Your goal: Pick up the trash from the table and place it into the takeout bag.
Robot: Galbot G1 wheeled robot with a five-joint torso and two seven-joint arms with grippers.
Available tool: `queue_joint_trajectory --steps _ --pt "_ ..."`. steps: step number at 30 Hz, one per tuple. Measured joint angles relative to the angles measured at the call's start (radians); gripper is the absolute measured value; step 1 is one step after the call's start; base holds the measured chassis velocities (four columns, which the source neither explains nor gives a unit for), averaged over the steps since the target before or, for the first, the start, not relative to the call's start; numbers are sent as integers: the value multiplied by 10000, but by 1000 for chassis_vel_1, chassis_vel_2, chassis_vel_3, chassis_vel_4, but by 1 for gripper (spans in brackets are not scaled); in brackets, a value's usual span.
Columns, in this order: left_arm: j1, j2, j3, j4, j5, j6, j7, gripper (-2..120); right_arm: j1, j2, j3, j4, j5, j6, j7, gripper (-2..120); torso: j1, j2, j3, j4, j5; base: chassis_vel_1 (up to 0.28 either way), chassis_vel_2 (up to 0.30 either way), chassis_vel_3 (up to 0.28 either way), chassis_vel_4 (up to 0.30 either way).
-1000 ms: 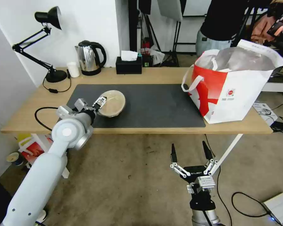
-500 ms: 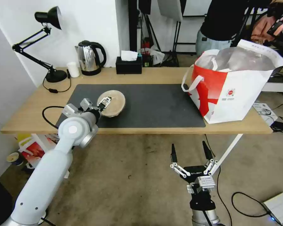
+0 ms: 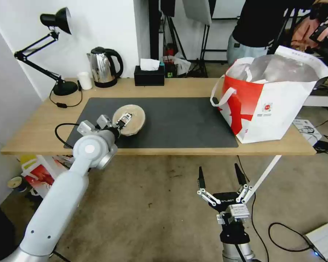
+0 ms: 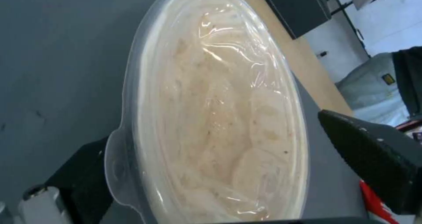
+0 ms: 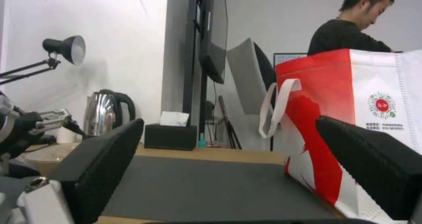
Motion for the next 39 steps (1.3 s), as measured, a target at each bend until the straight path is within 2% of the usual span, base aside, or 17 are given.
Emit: queue_joint_trajectory --steps 3,9,10,15,16,19,20,23,25,27,28,30,39 --pt "0 -9 11 19 32 0 -6 100 0 0 0 0 0 0 0 100 0 0 0 0 0 0 0 0 0" --pt "52 6 -9 -29 43 -19 -22 78 0 0 0 0 0 0 0 100 0 0 0 0 -1 0 0 0 0" --pt "52 6 -9 -29 43 -19 -22 78 0 0 0 0 0 0 0 100 0 0 0 0 -1 0 0 0 0" --pt "32 23 5 -64 48 -52 -26 55 0 0 0 0 0 0 0 100 0 0 0 0 -1 0 0 0 0" --pt "32 23 5 -64 48 -52 -26 55 0 0 0 0 0 0 0 100 0 0 0 0 -1 0 0 0 0" --pt "23 12 19 -65 93 -61 -26 41 0 0 0 0 0 0 0 100 0 0 0 0 0 0 0 0 0" --pt "23 12 19 -65 93 -61 -26 41 0 0 0 0 0 0 0 100 0 0 0 0 0 0 0 0 0" --pt "53 -9 19 -79 137 -68 -27 27 0 0 0 1 0 0 0 100 0 0 0 0 -1 0 0 0 0" --pt "62 -11 19 -86 153 -72 -27 23 0 0 0 0 0 0 0 100 0 0 1 0 0 0 0 0 0" --pt "90 -14 9 -105 174 -77 -27 11 0 1 0 0 0 0 0 100 0 1 0 0 -1 0 0 0 0" --pt "90 -14 9 -105 174 -77 -27 11 0 1 0 0 0 0 0 100 0 1 0 0 -1 0 0 0 0" --pt "133 0 -41 -142 181 -84 -27 3 0 0 0 0 0 0 0 100 0 0 0 0 1 0 0 0 0" --pt "323 54 -185 -201 238 -91 -19 0 0 0 0 0 0 0 0 100 0 0 0 0 -1 0 0 0 0"
